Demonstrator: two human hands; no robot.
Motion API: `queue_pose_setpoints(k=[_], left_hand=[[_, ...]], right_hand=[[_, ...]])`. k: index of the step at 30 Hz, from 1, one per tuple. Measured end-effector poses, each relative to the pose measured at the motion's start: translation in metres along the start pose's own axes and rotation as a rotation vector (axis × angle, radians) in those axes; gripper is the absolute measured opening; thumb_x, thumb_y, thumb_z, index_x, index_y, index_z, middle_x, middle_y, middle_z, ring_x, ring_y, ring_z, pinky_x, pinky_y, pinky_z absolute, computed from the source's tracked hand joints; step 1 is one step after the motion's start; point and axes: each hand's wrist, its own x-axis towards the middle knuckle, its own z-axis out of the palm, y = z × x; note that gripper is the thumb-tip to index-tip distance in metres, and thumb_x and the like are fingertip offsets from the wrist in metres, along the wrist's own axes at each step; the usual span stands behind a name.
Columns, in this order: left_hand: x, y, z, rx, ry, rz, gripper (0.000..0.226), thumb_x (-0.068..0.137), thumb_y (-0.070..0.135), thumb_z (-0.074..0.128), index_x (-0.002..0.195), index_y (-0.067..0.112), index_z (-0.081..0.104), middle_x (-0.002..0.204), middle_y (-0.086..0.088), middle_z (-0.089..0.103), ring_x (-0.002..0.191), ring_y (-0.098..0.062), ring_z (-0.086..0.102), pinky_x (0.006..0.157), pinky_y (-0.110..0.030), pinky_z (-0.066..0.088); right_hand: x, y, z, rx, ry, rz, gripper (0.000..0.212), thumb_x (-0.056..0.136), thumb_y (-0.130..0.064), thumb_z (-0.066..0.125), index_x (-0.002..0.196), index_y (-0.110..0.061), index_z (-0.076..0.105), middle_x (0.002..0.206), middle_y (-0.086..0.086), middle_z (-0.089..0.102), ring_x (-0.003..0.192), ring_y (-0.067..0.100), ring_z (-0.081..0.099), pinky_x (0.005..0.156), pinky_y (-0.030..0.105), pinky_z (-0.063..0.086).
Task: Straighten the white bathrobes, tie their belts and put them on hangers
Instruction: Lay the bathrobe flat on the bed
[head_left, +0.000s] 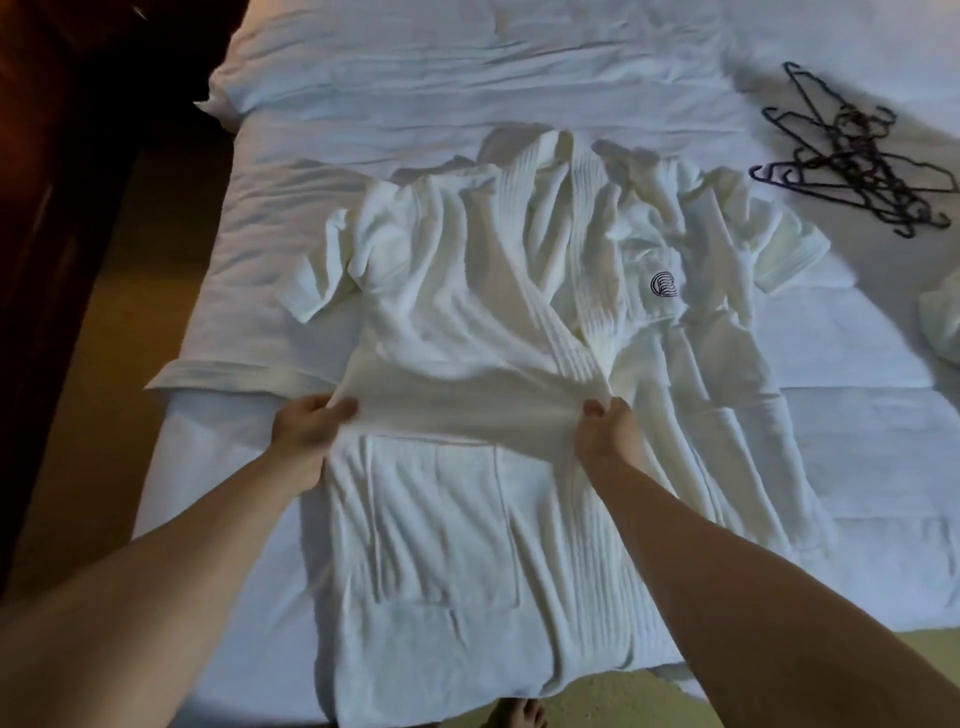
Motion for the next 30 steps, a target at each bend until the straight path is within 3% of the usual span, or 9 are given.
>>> queue_pose_setpoints(k=[3,8,10,12,15,18,21,24,30], left_hand=[[0.006,-0.006,-0.01,0.3,0.062,0.099,0.016,0.089,0.024,0.07,0.081,0.011,0.067,0.075,-0.008,0.065,0.079,-0.029,0.065,0.064,-0.033,0.041],[0.005,0.023,-0.001,0.811,0.115,0.125,0.025,0.081,0.05,0.057,0.085,0.025,0.062,0.103,-0.009,0.046,0.102,-0.04,0.054,0.085,-0.041,0.045],[0.015,0.038,0.005,0.818,0.196,0.25,0.029,0.082,0.049,0.053,0.091,0.024,0.065,0.105,-0.011,0.049,0.105,-0.041,0.054,0.09,-0.042,0.046],[0.031,0.048,0.015,0.85,0.133,0.347,0.039,0.085,0.053,0.049,0.104,0.023,0.066,0.114,-0.015,0.058,0.109,-0.04,0.055,0.094,-0.043,0.045],[0.059,0.062,0.038,0.773,-0.04,0.224,0.058,0.094,0.053,0.055,0.133,0.01,0.054,0.134,-0.021,0.056,0.124,-0.039,0.052,0.097,-0.042,0.042],[0.072,0.07,0.061,0.534,-0.124,0.171,0.058,0.093,0.055,0.058,0.122,0.005,0.064,0.123,-0.018,0.065,0.113,-0.035,0.06,0.082,-0.036,0.042],[0.083,0.071,0.059,0.432,0.03,0.219,0.049,0.092,0.051,0.06,0.115,0.009,0.067,0.115,-0.015,0.068,0.107,-0.035,0.062,0.08,-0.034,0.041],[0.1,0.056,0.043,0.394,0.234,0.241,0.044,0.093,0.043,0.061,0.132,0.021,0.058,0.126,-0.012,0.067,0.117,-0.038,0.06,0.089,-0.036,0.044],[0.094,0.053,0.045,0.527,0.155,0.164,0.059,0.098,0.043,0.059,0.144,0.012,0.04,0.138,-0.02,0.056,0.126,-0.042,0.053,0.098,-0.039,0.041]], right_hand=[[0.01,-0.005,-0.006,-0.037,-0.082,0.011,0.035,0.099,-0.026,0.054,0.129,-0.009,0.06,0.121,0.018,0.067,0.111,0.039,0.063,0.085,0.035,0.049],[0.011,-0.027,-0.002,-0.082,-0.076,-0.018,0.058,0.086,-0.023,0.06,0.143,-0.014,0.053,0.119,0.015,0.069,0.112,0.035,0.064,0.09,0.037,0.052],[0.013,-0.04,0.0,-0.066,-0.053,-0.097,0.067,0.088,-0.026,0.059,0.152,-0.021,0.042,0.125,0.014,0.067,0.116,0.035,0.062,0.092,0.036,0.05],[0.022,-0.053,0.005,-0.053,-0.077,-0.156,0.067,0.089,-0.032,0.059,0.153,-0.023,0.039,0.128,0.013,0.066,0.118,0.036,0.061,0.095,0.038,0.049],[0.046,-0.073,0.017,-0.052,-0.133,-0.177,0.054,0.092,-0.04,0.057,0.14,-0.017,0.047,0.123,0.014,0.066,0.114,0.036,0.062,0.092,0.039,0.048],[0.061,-0.091,0.03,-0.024,-0.166,-0.223,0.041,0.098,-0.037,0.055,0.129,-0.01,0.054,0.118,0.014,0.065,0.109,0.035,0.062,0.087,0.037,0.045],[0.079,-0.096,0.037,0.009,-0.125,-0.222,0.031,0.1,-0.031,0.052,0.119,-0.007,0.058,0.113,0.015,0.065,0.107,0.035,0.061,0.088,0.038,0.046],[0.095,-0.086,0.034,-0.035,-0.086,-0.116,0.033,0.1,-0.03,0.053,0.125,-0.008,0.057,0.122,0.016,0.065,0.116,0.036,0.06,0.095,0.037,0.045],[0.088,-0.08,0.047,-0.17,-0.06,-0.152,0.032,0.102,-0.026,0.047,0.13,-0.012,0.04,0.122,0.017,0.064,0.11,0.038,0.063,0.079,0.038,0.042]])
